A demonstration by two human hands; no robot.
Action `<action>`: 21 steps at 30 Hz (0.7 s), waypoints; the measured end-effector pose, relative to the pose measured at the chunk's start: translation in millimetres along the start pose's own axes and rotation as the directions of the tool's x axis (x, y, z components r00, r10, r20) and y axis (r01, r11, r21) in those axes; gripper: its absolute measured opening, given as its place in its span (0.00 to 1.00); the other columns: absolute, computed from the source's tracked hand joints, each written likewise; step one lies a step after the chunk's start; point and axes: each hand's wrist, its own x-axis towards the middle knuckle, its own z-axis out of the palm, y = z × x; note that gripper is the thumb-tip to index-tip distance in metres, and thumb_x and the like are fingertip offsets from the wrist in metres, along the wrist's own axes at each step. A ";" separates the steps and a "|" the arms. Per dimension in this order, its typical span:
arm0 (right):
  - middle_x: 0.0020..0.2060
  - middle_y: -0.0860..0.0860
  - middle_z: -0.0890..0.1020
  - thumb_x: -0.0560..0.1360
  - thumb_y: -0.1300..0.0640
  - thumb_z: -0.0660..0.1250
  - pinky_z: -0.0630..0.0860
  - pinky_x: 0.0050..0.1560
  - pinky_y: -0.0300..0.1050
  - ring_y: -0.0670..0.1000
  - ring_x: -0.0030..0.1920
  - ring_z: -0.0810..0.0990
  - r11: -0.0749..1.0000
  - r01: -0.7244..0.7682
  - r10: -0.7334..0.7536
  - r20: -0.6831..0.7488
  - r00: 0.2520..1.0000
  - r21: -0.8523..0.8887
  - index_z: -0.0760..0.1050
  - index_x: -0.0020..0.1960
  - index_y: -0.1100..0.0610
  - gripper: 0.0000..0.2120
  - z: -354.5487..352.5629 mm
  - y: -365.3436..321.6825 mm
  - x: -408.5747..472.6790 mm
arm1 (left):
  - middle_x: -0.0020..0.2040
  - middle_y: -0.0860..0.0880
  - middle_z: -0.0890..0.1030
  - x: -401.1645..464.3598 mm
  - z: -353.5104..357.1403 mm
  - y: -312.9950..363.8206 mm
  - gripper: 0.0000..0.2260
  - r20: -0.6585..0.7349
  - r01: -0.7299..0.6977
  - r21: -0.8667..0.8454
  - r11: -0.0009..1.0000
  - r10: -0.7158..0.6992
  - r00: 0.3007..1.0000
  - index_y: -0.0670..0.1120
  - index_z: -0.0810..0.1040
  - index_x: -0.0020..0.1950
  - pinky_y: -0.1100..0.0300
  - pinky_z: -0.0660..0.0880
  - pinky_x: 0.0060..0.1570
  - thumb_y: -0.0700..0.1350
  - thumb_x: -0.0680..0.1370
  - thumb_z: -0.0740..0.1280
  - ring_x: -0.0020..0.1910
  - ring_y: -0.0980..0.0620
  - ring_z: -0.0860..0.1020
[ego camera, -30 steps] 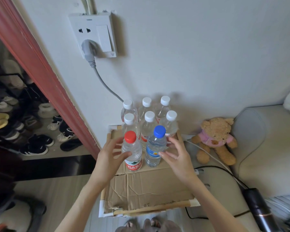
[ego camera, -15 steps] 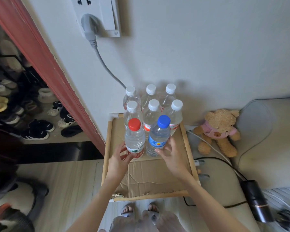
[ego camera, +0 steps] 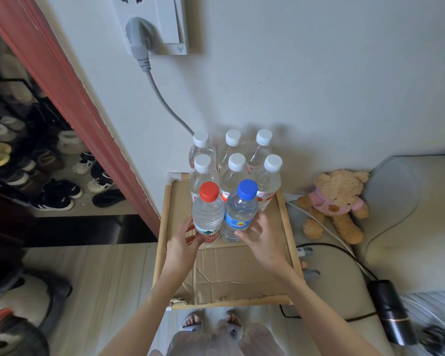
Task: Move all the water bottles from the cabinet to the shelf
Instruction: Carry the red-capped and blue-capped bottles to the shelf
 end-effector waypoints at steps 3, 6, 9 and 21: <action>0.62 0.41 0.73 0.71 0.55 0.70 0.68 0.64 0.47 0.44 0.64 0.71 1.000 -0.011 0.011 -0.004 1.000 -0.020 0.65 0.62 0.44 0.23 2.9 2.8 -2.1 | 0.52 0.53 0.79 -0.3 -0.7 -1.2 0.17 0.008 -0.004 0.004 1.000 0.004 1.000 0.49 0.72 0.61 0.80 0.68 0.38 0.40 0.74 0.67 0.49 0.54 0.78; 0.59 0.39 0.74 0.71 0.55 0.70 0.69 0.63 0.48 0.45 0.63 0.71 0.999 -0.006 0.005 -0.021 1.000 -0.034 0.65 0.61 0.44 0.23 5.9 3.9 -2.0 | 0.47 0.59 0.79 0.5 -1.5 -1.5 0.16 0.016 -0.004 0.004 1.000 0.004 1.000 0.49 0.72 0.61 0.80 0.68 0.37 0.39 0.75 0.65 0.45 0.59 0.78; 0.59 0.40 0.74 0.71 0.56 0.70 0.69 0.64 0.49 0.46 0.63 0.71 0.999 -0.004 0.003 -0.029 1.000 -0.032 0.66 0.62 0.45 0.23 8.4 5.0 -1.4 | 0.47 0.62 0.78 1.2 -1.6 -2.2 0.16 0.018 -0.014 0.024 1.000 0.014 1.000 0.49 0.72 0.62 0.79 0.68 0.38 0.38 0.75 0.65 0.45 0.61 0.78; 0.61 0.45 0.74 0.71 0.56 0.70 0.71 0.51 0.32 0.44 0.62 0.72 1.000 -0.007 0.009 -0.081 0.997 0.017 0.67 0.61 0.49 0.22 11.3 6.2 -2.0 | 0.48 0.62 0.79 -1.2 5.6 -4.7 0.19 -0.010 -0.021 -0.022 1.000 0.021 1.000 0.51 0.69 0.64 0.78 0.69 0.43 0.36 0.75 0.63 0.47 0.67 0.77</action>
